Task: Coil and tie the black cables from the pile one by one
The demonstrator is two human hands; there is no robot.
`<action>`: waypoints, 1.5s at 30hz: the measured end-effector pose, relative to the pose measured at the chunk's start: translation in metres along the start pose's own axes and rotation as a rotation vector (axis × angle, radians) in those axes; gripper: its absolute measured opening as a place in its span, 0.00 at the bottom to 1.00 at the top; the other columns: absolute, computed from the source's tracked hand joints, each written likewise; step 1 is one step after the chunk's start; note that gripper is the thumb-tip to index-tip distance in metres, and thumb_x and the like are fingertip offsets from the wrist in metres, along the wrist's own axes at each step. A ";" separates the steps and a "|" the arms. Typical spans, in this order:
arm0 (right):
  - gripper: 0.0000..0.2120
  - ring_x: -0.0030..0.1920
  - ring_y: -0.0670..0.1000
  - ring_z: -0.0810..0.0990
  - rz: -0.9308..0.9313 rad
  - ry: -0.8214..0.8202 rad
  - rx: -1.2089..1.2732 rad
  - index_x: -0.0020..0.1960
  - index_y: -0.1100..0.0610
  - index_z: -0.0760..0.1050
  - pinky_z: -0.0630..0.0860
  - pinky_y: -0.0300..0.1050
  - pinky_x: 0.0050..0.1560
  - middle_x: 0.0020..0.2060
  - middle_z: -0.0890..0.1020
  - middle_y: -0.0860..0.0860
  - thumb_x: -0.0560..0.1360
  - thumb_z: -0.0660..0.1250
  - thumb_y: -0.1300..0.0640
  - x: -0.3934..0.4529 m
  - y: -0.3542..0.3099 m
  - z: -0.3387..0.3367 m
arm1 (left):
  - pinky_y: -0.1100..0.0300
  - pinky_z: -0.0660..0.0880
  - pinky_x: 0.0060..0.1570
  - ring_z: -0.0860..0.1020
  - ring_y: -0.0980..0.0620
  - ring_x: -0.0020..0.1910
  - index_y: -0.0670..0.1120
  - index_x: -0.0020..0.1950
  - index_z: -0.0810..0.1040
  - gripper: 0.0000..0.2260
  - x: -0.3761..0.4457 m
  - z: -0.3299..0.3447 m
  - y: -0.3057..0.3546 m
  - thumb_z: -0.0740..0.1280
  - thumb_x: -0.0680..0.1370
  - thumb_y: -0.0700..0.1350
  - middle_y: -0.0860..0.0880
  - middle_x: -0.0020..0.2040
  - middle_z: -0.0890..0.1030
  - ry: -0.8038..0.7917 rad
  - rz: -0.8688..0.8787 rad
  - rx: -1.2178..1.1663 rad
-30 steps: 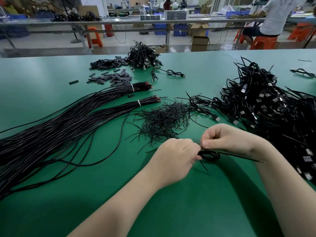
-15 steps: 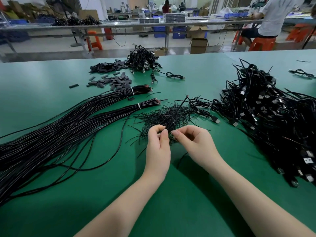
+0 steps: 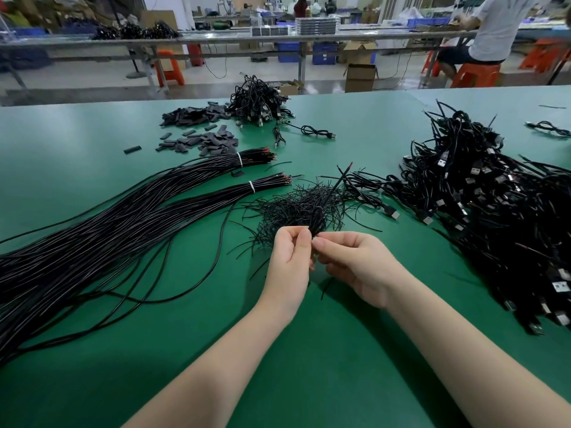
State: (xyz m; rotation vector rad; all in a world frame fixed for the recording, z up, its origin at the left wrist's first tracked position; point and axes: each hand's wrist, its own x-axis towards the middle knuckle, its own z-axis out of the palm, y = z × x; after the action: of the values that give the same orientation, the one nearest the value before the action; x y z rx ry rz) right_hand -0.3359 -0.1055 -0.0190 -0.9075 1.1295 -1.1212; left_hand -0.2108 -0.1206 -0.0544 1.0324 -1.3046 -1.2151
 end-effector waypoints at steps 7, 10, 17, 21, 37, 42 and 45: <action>0.04 0.30 0.43 0.77 0.270 -0.152 0.154 0.33 0.55 0.83 0.75 0.33 0.31 0.30 0.81 0.50 0.64 0.73 0.54 0.001 -0.008 -0.009 | 0.62 0.68 0.44 0.69 0.59 0.38 0.51 0.51 0.70 0.05 0.000 0.000 0.005 0.57 0.80 0.50 0.55 0.39 0.69 -0.053 0.062 0.023; 0.03 0.31 0.42 0.79 0.143 -0.098 0.054 0.35 0.53 0.85 0.76 0.32 0.33 0.31 0.83 0.48 0.65 0.73 0.55 0.000 -0.008 -0.008 | 0.59 0.67 0.45 0.69 0.57 0.39 0.51 0.50 0.70 0.04 0.000 0.001 0.004 0.57 0.83 0.46 0.54 0.39 0.70 -0.023 0.064 0.053; 0.06 0.31 0.44 0.74 -0.285 0.194 -0.350 0.37 0.55 0.81 0.72 0.36 0.36 0.30 0.80 0.49 0.69 0.76 0.62 0.004 0.003 0.000 | 0.68 0.67 0.35 0.70 0.60 0.33 0.51 0.49 0.72 0.05 0.003 -0.001 0.000 0.59 0.83 0.46 0.55 0.36 0.72 0.037 0.018 0.083; 0.07 0.31 0.41 0.74 -0.533 0.278 -0.671 0.37 0.53 0.79 0.71 0.32 0.35 0.31 0.80 0.45 0.70 0.74 0.62 0.003 0.005 0.001 | 0.70 0.67 0.28 0.70 0.61 0.29 0.49 0.49 0.72 0.06 0.005 -0.002 0.000 0.58 0.83 0.47 0.59 0.31 0.75 0.021 0.002 0.070; 0.10 0.36 0.59 0.77 -1.274 0.117 -1.440 0.42 0.66 0.81 0.77 0.51 0.37 0.35 0.78 0.58 0.70 0.62 0.74 0.005 -0.001 -0.019 | 0.62 0.74 0.32 0.71 0.52 0.30 0.42 0.39 0.71 0.14 0.013 -0.014 0.018 0.57 0.84 0.42 0.48 0.31 0.72 -0.304 -0.232 -0.200; 0.14 0.35 0.58 0.76 -1.230 0.117 -1.349 0.44 0.63 0.84 0.75 0.47 0.35 0.33 0.76 0.58 0.64 0.71 0.78 0.005 -0.007 -0.016 | 0.62 0.76 0.37 0.75 0.53 0.33 0.41 0.47 0.75 0.09 0.017 -0.021 0.017 0.58 0.83 0.41 0.49 0.35 0.78 -0.361 -0.284 -0.294; 0.15 0.34 0.57 0.74 -1.184 0.090 -1.214 0.42 0.61 0.85 0.70 0.44 0.37 0.32 0.75 0.58 0.66 0.68 0.78 0.005 -0.007 -0.014 | 0.62 0.76 0.37 0.76 0.54 0.34 0.41 0.50 0.75 0.07 0.018 -0.025 0.013 0.61 0.80 0.43 0.49 0.37 0.78 -0.378 -0.301 -0.358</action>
State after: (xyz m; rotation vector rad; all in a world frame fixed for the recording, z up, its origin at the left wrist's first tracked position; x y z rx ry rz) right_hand -0.3508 -0.1120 -0.0159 -2.7303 1.3347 -1.3023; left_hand -0.1870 -0.1398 -0.0400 0.7773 -1.1727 -1.8662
